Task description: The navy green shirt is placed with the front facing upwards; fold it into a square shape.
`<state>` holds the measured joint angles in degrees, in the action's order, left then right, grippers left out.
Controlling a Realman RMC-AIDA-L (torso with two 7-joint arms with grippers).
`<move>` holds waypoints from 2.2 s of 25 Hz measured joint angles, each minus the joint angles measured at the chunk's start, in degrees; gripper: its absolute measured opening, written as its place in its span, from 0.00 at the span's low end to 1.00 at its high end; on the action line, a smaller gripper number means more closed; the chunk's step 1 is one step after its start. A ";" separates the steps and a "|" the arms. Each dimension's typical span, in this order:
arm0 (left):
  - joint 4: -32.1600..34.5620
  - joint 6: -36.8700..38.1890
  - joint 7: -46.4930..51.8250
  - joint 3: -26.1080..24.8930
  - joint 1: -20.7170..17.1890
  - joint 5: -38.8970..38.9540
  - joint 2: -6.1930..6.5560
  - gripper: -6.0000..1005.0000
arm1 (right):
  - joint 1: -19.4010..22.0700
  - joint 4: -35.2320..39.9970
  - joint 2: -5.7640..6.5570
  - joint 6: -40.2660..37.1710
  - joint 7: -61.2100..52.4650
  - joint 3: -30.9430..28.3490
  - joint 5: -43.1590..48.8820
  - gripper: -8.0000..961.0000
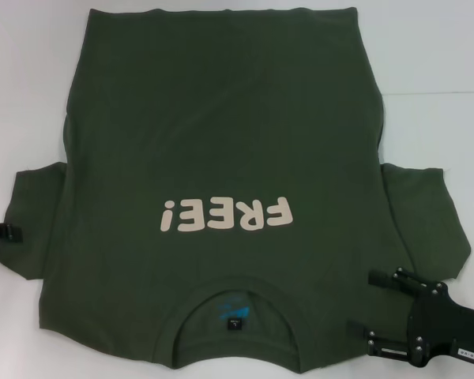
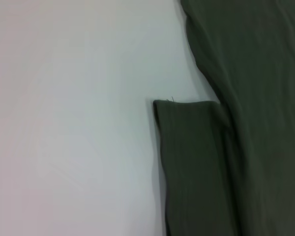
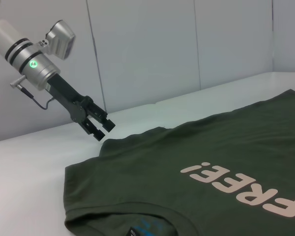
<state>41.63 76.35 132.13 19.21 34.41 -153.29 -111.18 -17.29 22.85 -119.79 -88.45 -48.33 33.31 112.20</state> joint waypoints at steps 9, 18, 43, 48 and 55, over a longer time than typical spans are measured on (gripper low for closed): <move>-1.92 -1.23 0.60 0.22 0.50 -0.30 0.01 0.92 | 0.21 0.00 0.00 0.10 -0.01 0.00 0.04 0.96; -2.36 -1.33 0.72 0.22 0.70 -0.27 0.07 0.92 | -0.03 0.00 0.00 0.12 -0.09 0.00 0.04 0.96; -2.79 -3.27 1.14 0.43 0.85 -0.38 0.00 0.92 | -0.29 0.00 0.02 0.12 -0.49 -0.01 0.10 0.96; -3.00 -2.58 1.14 0.56 1.08 -0.37 -0.01 0.92 | -0.29 0.00 0.08 0.12 -0.54 0.00 0.13 0.96; -4.00 -2.22 1.98 2.37 1.71 -0.33 -0.14 0.92 | -0.45 0.00 0.08 0.13 -0.60 0.00 0.13 0.96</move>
<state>37.63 74.13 134.11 21.58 36.12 -153.62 -111.32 -17.74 22.85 -119.70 -88.32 -48.93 33.31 112.33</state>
